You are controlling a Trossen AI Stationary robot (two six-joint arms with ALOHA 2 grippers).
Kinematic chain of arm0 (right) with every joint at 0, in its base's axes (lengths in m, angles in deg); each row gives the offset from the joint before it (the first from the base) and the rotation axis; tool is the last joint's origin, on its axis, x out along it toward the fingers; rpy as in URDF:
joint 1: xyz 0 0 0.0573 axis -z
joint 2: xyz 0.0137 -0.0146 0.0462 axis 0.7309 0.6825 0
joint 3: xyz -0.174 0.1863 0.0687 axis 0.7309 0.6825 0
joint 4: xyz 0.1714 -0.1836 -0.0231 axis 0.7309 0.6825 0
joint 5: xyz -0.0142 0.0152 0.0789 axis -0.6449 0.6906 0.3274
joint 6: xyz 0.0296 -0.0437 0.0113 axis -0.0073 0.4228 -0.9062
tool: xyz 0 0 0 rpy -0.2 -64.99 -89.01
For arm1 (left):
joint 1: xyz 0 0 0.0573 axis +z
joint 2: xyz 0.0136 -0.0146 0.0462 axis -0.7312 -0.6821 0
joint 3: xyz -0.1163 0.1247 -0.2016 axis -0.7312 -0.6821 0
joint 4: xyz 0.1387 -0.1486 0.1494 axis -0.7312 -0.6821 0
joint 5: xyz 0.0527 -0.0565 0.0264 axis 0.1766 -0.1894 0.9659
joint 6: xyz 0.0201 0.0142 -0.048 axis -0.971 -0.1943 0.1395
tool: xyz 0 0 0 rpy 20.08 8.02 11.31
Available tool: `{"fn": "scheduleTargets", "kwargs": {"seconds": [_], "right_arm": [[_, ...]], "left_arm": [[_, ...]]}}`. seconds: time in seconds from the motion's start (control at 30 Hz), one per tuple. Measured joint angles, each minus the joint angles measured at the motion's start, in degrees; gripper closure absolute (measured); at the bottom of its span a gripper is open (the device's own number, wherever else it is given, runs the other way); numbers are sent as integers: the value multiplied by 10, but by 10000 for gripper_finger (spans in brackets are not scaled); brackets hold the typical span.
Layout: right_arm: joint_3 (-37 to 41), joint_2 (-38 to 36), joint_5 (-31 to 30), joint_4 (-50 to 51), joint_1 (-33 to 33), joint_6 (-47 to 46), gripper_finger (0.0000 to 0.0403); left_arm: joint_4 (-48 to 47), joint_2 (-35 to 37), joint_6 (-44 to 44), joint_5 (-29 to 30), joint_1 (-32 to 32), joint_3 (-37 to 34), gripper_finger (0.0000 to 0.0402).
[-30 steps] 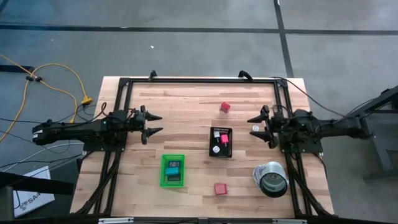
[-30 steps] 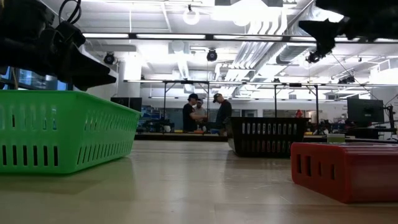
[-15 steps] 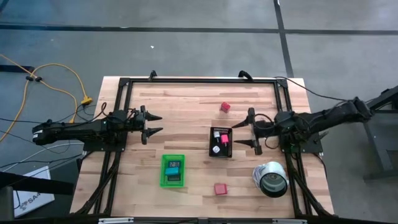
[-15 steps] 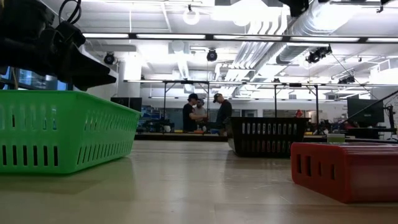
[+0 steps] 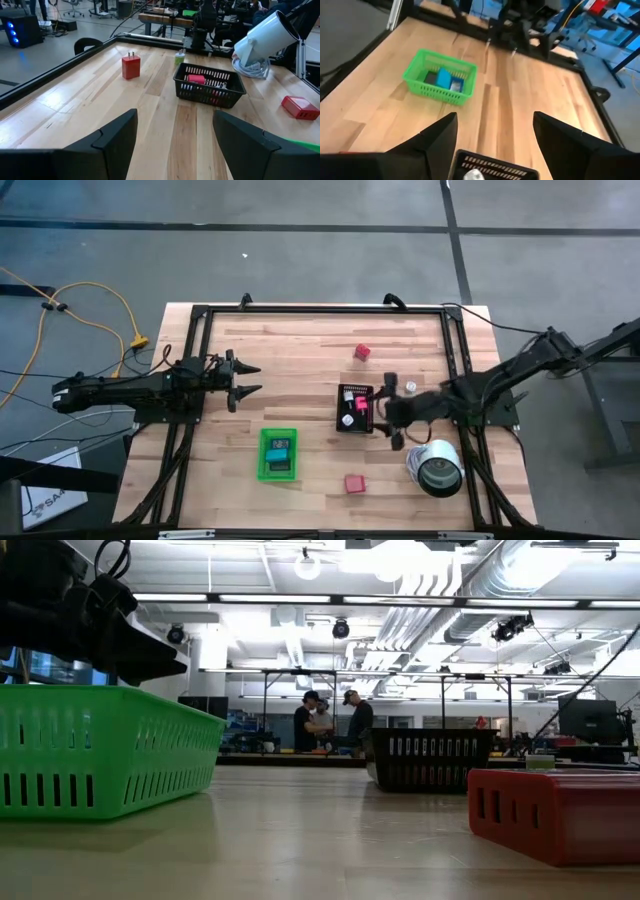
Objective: Pick & Place Office items
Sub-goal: Put the bottom red charger adapter into the black bin
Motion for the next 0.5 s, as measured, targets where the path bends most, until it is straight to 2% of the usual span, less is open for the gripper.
{"fn": "scheduleTargets", "kwargs": {"seconds": [0.27,0.5], "right_arm": [[-52,98,-20,11,-33,-7,155],[-105,157,-23,65,-41,-42,155]], "left_arm": [[0,0,0,0,0,0,149],[0,0,0,0,0,0,149]]}}
